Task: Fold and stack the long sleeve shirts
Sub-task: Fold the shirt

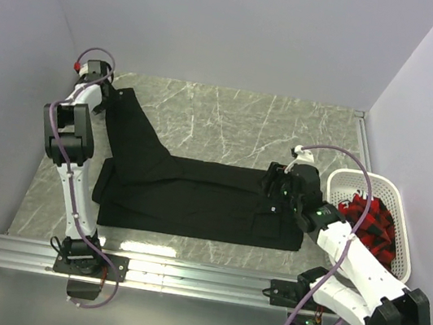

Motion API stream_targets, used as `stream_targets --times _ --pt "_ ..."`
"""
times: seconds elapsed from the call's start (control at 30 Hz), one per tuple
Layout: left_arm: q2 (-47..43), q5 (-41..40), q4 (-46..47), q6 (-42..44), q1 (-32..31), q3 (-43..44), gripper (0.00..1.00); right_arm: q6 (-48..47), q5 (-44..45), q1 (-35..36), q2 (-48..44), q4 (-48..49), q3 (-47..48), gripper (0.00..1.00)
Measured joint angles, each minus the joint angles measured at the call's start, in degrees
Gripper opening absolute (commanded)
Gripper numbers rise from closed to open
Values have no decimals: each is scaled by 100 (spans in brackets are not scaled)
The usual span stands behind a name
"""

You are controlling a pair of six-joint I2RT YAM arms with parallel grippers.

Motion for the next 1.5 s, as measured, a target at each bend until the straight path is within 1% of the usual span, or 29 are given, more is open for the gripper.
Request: stream_targets --times 0.07,0.17,0.33,0.43,0.47,0.53,0.57,0.6,0.63,0.7,0.77,0.8,0.93,1.07,1.17,1.27,1.5 --pt "22 0 -98 -31 7 57 60 2 0 0 -52 0 -7 70" --pt "26 -22 -225 -31 -26 90 59 2 -2 0 -120 7 -48 70" --pt "92 -293 -562 15 -256 251 57 2 -2 0 -164 2 -125 69" --pt "144 -529 -774 52 -448 361 51 2 -2 0 -203 2 -157 69" --pt "164 -632 -863 68 -514 391 46 2 -2 0 -214 4 -170 69" --pt "190 -789 -977 87 -599 435 40 2 -2 0 -229 2 -184 69" --pt "201 -817 -997 92 -634 452 34 2 -2 0 -238 4 -184 69" --pt "205 -855 -1008 83 -662 463 31 2 -2 0 -245 4 -184 69" --pt "214 -863 -1023 101 -686 476 20 2 -4 0 -249 4 -184 69" --pt "216 -874 -1034 114 -715 490 13 2 -4 0 -249 4 -186 68" --pt "219 -898 -1043 155 -745 496 3 2 -11 0 -249 4 -188 68" --pt "219 -898 -1032 181 -754 494 0 2 -20 0 -249 4 -190 68" --pt "177 -874 -1073 317 -793 492 0 2 -42 0 -249 0 -190 68" --pt "-61 -778 -1349 448 -866 326 0 4 -57 0 -337 -37 -190 67" --pt "-647 -673 -1392 529 -1025 -131 1 2 -83 0 -511 -52 -190 67" --pt "-1725 -557 -1303 654 -1388 -837 0 2 -107 0 -678 -57 -186 67" --pt "-4664 -17 -549 1019 -2767 -2400 1 -31 -155 0 -1014 -144 -107 67"
